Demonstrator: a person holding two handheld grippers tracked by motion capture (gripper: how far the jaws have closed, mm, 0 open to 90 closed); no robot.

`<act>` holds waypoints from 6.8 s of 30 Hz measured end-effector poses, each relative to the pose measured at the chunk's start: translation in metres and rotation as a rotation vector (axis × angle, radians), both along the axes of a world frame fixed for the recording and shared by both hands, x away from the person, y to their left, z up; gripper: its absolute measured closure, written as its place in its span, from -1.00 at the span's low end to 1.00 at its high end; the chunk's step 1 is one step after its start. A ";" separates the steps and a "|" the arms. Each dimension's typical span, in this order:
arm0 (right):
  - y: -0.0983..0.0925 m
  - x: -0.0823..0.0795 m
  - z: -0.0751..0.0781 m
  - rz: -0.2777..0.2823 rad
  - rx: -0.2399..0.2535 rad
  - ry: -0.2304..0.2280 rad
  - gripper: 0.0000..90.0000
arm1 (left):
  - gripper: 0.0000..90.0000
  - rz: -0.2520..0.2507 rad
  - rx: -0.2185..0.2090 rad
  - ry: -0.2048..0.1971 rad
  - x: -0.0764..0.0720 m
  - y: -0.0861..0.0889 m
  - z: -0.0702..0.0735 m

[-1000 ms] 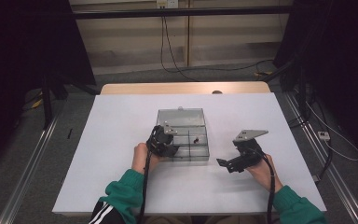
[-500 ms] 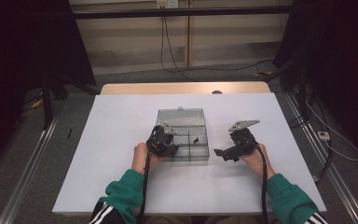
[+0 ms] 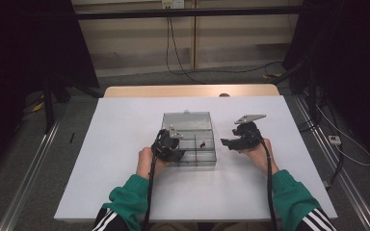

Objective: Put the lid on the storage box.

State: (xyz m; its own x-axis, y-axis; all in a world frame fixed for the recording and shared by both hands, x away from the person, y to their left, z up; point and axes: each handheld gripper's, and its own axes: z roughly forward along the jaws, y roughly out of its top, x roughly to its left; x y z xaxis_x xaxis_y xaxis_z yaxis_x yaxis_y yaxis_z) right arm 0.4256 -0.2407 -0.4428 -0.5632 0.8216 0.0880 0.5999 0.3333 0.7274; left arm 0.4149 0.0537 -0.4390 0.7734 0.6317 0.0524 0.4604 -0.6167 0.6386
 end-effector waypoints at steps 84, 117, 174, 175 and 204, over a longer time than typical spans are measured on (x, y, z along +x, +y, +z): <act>0.054 0.079 0.025 -0.193 0.053 -0.025 1.00 | 0.31 0.000 0.000 -0.006 0.000 0.000 0.000; 0.053 0.060 0.048 -0.123 0.052 -0.082 1.00 | -0.73 0.053 -0.117 -0.092 -0.018 0.030 0.032; -0.010 -0.130 0.022 0.125 0.058 -0.031 -0.80 | -1.00 0.056 -0.067 -0.082 -0.113 0.122 0.015; -0.011 -0.132 0.021 0.123 0.057 -0.032 -0.82 | -1.00 0.057 -0.067 -0.080 -0.114 0.122 0.014; -0.042 -0.180 0.007 0.062 -0.007 -0.044 -1.00 | -1.00 0.047 -0.048 -0.055 -0.120 0.123 0.002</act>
